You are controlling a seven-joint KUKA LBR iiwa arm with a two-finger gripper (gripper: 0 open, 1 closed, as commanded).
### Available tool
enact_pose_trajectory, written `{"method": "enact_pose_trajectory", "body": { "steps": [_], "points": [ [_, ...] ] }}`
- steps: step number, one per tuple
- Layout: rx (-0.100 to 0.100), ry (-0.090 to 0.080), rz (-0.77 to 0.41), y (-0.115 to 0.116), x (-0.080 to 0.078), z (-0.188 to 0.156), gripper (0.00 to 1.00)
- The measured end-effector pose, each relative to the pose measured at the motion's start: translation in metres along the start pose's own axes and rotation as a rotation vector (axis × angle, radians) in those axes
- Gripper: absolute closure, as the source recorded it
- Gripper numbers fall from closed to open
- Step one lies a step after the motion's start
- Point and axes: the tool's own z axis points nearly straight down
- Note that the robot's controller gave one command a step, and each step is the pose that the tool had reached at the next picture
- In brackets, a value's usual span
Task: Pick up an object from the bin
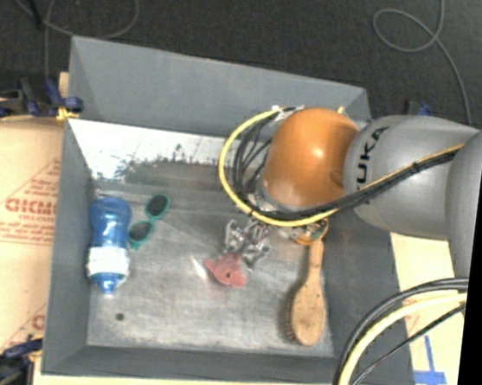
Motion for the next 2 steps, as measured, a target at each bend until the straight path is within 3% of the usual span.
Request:
{"method": "enact_pose_trajectory", "body": {
  "steps": [2],
  "points": [
    [0.000,-0.002,0.002,0.0002,-0.0001,-0.0019,1.00]
  ]
}}
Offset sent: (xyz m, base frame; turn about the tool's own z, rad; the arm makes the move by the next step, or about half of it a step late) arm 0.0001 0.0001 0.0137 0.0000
